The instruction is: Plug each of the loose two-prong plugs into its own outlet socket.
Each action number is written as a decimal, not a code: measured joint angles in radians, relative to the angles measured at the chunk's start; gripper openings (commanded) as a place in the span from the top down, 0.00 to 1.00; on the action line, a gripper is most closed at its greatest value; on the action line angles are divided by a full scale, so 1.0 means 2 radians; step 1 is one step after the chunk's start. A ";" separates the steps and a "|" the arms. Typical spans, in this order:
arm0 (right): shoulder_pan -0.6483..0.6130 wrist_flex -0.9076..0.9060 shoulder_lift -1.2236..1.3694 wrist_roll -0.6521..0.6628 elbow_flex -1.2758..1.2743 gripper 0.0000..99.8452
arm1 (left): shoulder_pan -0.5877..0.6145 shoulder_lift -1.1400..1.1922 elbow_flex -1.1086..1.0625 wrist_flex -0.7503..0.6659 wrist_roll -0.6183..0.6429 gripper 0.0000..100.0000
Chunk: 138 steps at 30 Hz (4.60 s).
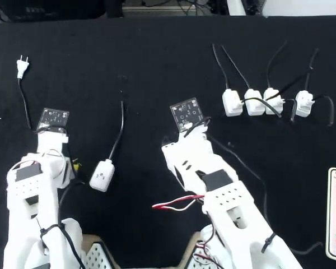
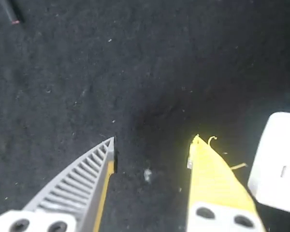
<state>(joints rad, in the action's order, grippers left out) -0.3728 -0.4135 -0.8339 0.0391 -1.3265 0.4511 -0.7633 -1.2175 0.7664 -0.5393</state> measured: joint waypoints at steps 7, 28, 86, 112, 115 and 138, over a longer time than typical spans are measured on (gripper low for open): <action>0.003 0.000 0.000 0.000 0.000 0.92 | -0.044 0.000 0.121 0.194 -0.002 0.75; 0.030 0.000 0.000 0.000 0.000 0.92 | -0.263 0.000 0.064 0.173 0.094 0.75; 0.032 0.000 0.000 0.000 0.000 0.92 | -0.081 0.002 0.098 0.114 -0.037 0.75; 0.032 0.000 0.000 0.000 0.000 0.92 | 0.027 0.004 0.032 -0.097 -0.050 0.75; 0.032 0.000 0.000 0.000 0.000 0.92 | 0.029 0.026 0.048 -0.102 -0.050 0.75; 0.032 0.000 0.000 0.000 0.000 0.92 | 0.040 0.288 0.280 0.101 -0.050 0.75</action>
<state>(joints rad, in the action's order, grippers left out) -0.3084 -0.4135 -0.8339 0.0391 -1.3265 0.5309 -0.1864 -0.6575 0.9674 -0.6391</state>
